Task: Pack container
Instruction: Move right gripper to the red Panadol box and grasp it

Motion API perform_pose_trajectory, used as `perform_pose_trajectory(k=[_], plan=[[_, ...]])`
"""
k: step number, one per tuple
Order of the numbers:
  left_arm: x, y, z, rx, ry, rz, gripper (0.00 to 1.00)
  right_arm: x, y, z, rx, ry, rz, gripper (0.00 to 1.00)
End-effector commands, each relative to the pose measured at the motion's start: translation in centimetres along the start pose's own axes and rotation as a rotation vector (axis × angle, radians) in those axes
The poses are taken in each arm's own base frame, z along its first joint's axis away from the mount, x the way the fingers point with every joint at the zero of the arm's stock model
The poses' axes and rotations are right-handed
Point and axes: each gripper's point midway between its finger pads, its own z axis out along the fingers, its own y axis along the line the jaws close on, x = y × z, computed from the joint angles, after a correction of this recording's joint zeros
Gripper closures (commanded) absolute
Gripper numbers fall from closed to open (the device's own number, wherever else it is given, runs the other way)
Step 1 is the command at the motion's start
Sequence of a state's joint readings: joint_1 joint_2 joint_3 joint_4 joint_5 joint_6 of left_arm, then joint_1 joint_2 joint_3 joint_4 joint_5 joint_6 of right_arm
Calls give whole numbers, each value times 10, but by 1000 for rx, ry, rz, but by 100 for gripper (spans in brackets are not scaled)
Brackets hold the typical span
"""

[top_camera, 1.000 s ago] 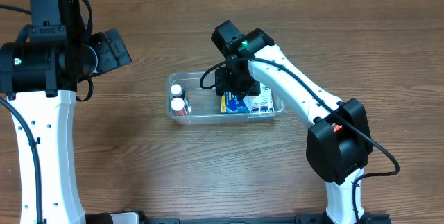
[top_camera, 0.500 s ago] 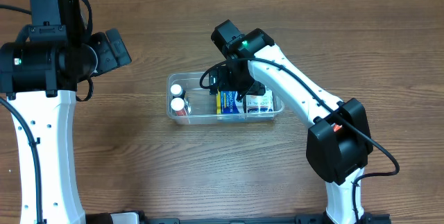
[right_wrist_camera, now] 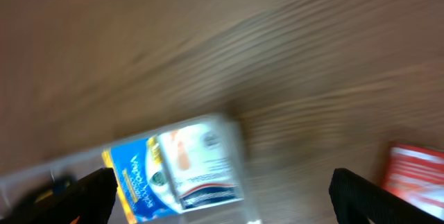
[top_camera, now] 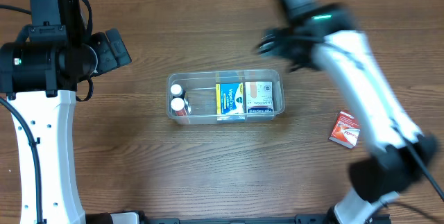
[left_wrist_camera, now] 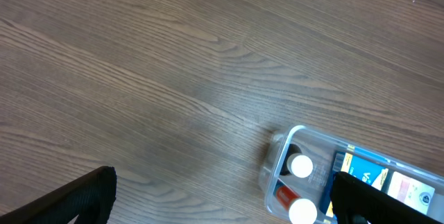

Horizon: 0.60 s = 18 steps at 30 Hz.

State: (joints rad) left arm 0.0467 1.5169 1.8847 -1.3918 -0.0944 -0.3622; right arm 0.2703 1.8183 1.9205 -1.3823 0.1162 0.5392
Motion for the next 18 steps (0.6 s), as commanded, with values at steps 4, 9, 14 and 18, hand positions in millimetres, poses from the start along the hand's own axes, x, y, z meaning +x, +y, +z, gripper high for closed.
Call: perform_pose_trajectory(k=[4, 9, 14, 18], plan=[[-1, 3, 2, -17, 1, 25, 0, -10, -138, -22, 194, 56, 265, 0], [-1, 3, 2, -17, 1, 25, 0, 26, -165, -4, 231, 147, 293, 0], [-1, 3, 2, -16, 1, 24, 0, 58, -173, 22, 224, 159, 285, 0], [-1, 3, 2, -16, 1, 24, 0, 77, -183, 63, 232, 186, 275, 0]])
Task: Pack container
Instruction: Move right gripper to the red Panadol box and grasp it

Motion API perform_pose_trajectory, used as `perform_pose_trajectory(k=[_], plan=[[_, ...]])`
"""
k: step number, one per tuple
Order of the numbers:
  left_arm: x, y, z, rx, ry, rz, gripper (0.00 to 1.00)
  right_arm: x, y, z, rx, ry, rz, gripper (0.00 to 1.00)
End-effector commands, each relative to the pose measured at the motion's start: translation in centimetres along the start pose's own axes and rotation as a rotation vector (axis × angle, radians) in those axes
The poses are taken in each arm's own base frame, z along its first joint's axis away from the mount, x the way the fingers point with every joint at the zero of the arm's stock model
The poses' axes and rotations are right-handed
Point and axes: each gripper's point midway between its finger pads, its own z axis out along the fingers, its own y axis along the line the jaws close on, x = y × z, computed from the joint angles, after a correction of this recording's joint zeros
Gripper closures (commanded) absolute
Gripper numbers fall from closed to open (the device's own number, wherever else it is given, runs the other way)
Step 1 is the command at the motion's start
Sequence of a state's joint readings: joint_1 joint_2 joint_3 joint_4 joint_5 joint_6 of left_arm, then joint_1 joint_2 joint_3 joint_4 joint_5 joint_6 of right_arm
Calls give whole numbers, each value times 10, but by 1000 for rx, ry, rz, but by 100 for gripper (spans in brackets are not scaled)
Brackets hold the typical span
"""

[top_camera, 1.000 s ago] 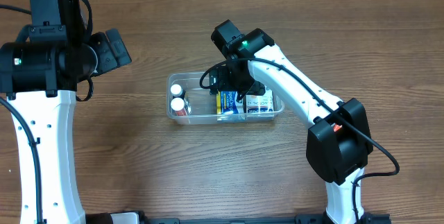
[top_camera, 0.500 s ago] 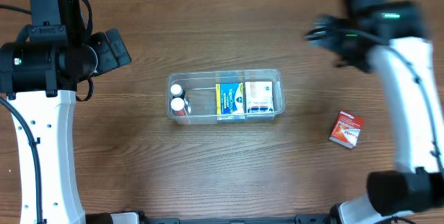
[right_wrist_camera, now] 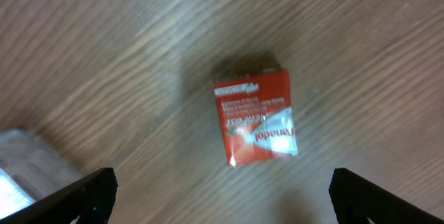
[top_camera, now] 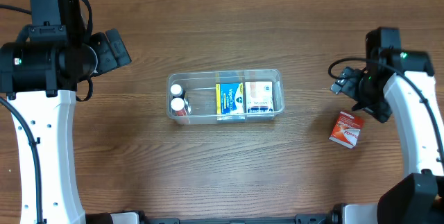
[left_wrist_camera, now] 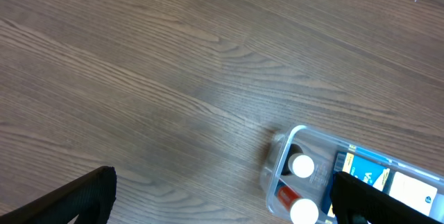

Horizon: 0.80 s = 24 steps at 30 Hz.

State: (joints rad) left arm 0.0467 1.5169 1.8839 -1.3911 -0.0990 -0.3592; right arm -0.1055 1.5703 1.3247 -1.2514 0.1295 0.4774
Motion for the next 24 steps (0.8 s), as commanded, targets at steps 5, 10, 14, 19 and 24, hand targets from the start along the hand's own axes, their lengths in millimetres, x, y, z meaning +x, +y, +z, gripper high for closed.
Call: perform_pose_trajectory(k=[5, 10, 14, 19, 24], plan=[[0, 2, 2, -12, 2, 21, 0, 17, -15, 55, -44, 58, -56, 0], [-1, 2, 2, -11, -1, 21, 0, 6, -34, 67, -45, 32, -45, 0], [-1, 2, 2, -10, -1, 21, 0, 10, -31, 70, -75, 49, -83, 0], [-2, 2, 2, -10, -4, 20, 0, 15, -31, 75, -72, 58, -112, 0], [-2, 2, 3, -10, -1, 21, 0, 29, -27, 95, -113, 73, -115, 0]])
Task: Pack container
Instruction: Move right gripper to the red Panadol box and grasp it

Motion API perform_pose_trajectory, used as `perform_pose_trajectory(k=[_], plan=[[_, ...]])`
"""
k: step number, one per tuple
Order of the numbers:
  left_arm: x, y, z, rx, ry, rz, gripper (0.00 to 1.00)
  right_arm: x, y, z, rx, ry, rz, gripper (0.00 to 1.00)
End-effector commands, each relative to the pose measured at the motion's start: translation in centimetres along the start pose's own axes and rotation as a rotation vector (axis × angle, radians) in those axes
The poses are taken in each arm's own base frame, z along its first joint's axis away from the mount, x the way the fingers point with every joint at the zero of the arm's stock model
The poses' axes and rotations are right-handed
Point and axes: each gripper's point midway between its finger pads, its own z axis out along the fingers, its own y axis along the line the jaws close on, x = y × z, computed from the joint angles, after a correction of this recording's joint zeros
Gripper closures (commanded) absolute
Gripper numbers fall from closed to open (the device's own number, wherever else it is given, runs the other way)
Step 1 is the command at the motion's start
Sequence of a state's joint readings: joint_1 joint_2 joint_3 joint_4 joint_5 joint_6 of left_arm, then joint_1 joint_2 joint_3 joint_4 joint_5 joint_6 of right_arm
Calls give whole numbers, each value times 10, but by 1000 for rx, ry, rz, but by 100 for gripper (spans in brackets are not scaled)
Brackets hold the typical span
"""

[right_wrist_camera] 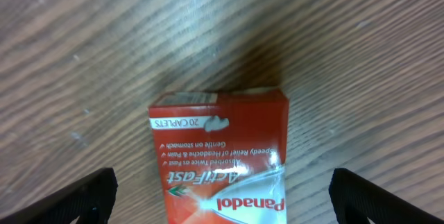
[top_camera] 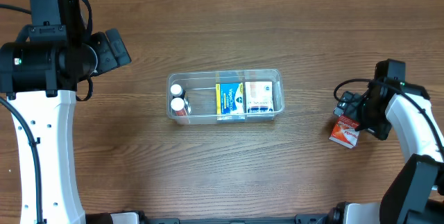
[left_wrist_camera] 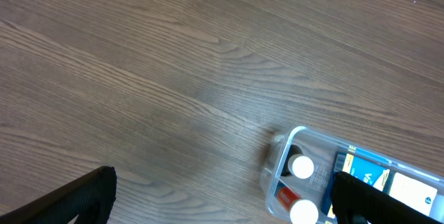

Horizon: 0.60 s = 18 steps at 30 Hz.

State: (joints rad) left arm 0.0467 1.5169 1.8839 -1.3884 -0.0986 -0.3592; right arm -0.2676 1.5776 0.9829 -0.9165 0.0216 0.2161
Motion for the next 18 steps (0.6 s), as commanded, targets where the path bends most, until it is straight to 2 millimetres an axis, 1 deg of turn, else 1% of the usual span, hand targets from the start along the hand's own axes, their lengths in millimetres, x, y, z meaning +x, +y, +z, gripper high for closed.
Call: perform_pose_trajectory(k=[1, 11, 14, 15, 17, 18], plan=[[-1, 2, 3, -12, 1, 21, 0, 13, 5, 15, -45, 12, -15, 0], [-1, 2, 4, -12, 3, 21, 0, 27, 1, 47, -19, 102, -12, 1], [-1, 2, 4, -12, 3, 21, 0, 24, 2, 49, -22, 94, -12, 10], [-1, 2, 4, -12, 2, 21, 0, 23, 2, 48, -22, 92, -8, 14], [-1, 2, 4, -12, 2, 21, 0, 22, 3, 48, -24, 89, -8, 26], [-1, 2, 4, -12, 2, 21, 0, 22, 4, 48, -28, 87, -7, 30]])
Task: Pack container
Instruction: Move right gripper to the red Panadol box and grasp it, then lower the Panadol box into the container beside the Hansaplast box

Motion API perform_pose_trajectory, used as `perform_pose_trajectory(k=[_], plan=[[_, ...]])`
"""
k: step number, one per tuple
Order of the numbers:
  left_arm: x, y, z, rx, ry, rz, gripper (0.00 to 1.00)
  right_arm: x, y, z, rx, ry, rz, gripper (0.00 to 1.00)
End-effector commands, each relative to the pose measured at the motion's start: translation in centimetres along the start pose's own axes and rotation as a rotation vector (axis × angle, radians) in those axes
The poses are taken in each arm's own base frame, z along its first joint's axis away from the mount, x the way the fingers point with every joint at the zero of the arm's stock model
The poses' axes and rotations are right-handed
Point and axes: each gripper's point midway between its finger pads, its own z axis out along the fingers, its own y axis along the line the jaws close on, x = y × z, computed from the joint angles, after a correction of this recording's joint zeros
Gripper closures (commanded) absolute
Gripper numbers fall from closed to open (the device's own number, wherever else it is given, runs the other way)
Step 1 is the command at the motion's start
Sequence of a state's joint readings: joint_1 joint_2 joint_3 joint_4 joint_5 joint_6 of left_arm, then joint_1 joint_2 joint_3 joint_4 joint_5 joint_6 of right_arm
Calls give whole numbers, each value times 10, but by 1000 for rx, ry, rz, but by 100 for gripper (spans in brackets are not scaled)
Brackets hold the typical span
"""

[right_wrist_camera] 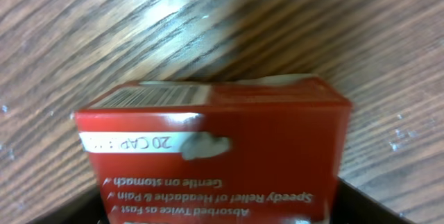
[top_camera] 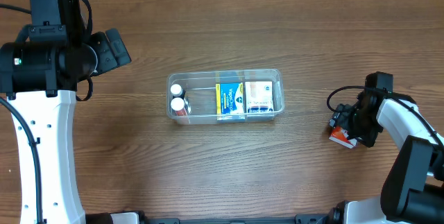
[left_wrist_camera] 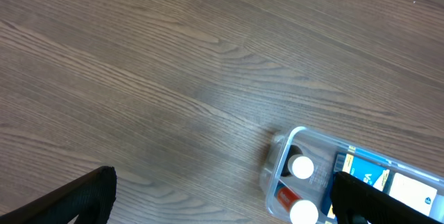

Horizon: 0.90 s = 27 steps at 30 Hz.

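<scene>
A red Panadol box (right_wrist_camera: pixel 215 148) lies on the wood table at the right, and only its lower left corner (top_camera: pixel 338 138) shows under my right gripper (top_camera: pixel 355 123). That gripper (right_wrist_camera: pixel 222 207) is down over the box, open, a finger on each side of it. The clear plastic container (top_camera: pixel 202 96) sits mid-table. It holds two white-capped bottles (top_camera: pixel 177 97), a blue and yellow box (top_camera: pixel 229 98) and a white box (top_camera: pixel 261 96). My left gripper (left_wrist_camera: pixel 222 191) hangs open and empty above the table, left of the container (left_wrist_camera: pixel 276 156).
Bare wood table lies all round the container. My left arm (top_camera: pixel 41 134) stands along the left edge and my right arm (top_camera: pixel 416 154) runs along the right edge.
My right gripper has come lower and closer onto the red box, which now fills the space between its fingers. The left arm has not moved.
My right arm was blurred in motion beside the container's right end. Then it was above the red box at the right. It stood lower over the box each time, and now its fingers straddle it. The container and left arm stayed put.
</scene>
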State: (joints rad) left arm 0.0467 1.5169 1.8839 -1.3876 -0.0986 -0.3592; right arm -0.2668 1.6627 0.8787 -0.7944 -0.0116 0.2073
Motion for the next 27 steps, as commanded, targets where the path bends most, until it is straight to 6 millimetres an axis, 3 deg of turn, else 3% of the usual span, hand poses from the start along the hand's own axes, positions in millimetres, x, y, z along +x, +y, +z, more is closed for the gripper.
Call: perform_pose_trajectory(k=[1, 7, 10, 14, 15, 20, 27], plan=[[-1, 2, 4, -12, 3, 21, 0, 0, 4, 4, -16, 10, 4, 31], [-1, 2, 4, -12, 3, 21, 0, -12, 14, -13, -51, 5, 2, 39], [-1, 2, 4, -12, 3, 21, 0, -27, 27, -43, -88, -5, -6, 40], [-1, 2, 4, -12, 3, 21, 0, -43, 54, -97, -121, -79, -73, 39], [-1, 2, 4, -12, 3, 21, 0, -46, 80, -132, -152, -141, -143, 40], [-1, 2, 4, -12, 4, 21, 0, -25, 161, -189, -244, -252, -374, 40], [-1, 2, 4, -12, 4, 21, 0, 37, 255, -189, -352, -278, -615, 39]])
